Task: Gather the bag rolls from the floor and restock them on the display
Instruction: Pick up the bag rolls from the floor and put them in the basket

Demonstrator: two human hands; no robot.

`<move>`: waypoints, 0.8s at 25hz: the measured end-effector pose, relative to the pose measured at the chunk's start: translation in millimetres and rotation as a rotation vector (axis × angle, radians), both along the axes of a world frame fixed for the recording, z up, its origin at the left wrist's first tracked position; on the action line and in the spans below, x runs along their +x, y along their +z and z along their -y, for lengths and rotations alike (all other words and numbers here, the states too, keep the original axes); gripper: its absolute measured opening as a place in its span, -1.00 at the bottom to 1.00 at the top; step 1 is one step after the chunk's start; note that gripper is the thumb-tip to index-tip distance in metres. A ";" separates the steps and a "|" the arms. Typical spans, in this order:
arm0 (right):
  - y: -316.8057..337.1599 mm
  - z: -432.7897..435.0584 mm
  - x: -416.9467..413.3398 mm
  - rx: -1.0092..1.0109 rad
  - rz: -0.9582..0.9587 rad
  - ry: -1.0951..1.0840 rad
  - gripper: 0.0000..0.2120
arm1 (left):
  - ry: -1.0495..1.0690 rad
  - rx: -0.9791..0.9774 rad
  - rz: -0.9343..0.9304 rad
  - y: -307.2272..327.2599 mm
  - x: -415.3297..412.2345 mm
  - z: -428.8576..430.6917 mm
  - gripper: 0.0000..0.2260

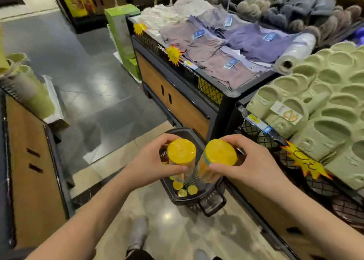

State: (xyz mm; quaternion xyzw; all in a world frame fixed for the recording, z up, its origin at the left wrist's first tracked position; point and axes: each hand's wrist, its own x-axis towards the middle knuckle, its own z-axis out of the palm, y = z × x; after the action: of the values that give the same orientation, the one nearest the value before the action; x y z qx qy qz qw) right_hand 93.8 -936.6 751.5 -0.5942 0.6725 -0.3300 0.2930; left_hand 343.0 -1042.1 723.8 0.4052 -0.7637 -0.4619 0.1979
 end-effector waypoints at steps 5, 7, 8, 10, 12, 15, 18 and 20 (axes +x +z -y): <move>-42.2 61.6 19.0 0.087 -0.021 -0.165 -0.46 | -0.189 0.026 0.064 -52.4 -0.7 104.0 -0.37; -60.6 87.0 26.2 0.117 -0.072 -0.250 -0.43 | -0.298 0.051 0.094 -75.3 -5.5 146.0 -0.32; -67.0 93.8 29.2 0.124 -0.102 -0.262 -0.43 | -0.329 0.026 0.110 -83.6 -8.0 157.9 -0.31; -95.8 110.7 29.3 0.173 -0.115 -0.338 -0.44 | -0.404 0.002 0.143 -112.0 -18.7 185.5 -0.33; -129.1 120.6 29.4 0.233 -0.107 -0.391 -0.45 | -0.426 0.005 0.181 -143.1 -29.2 202.5 -0.35; -205.6 137.0 19.7 0.332 -0.102 -0.422 -0.39 | -0.452 0.002 0.264 -220.7 -48.4 222.9 -0.37; -299.1 149.6 5.1 0.401 -0.112 -0.428 -0.38 | -0.454 0.012 0.303 -318.6 -65.0 232.3 -0.37; -362.6 156.0 -5.1 0.467 -0.133 -0.441 -0.38 | -0.465 0.013 0.358 -384.5 -76.3 233.3 -0.34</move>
State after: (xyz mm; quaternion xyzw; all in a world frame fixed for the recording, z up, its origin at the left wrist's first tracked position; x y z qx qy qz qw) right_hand 88.6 -1092.7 388.9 -0.3712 0.8600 -0.1828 0.2985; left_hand 266.7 -1275.4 339.4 0.2956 -0.8559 -0.4210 -0.0534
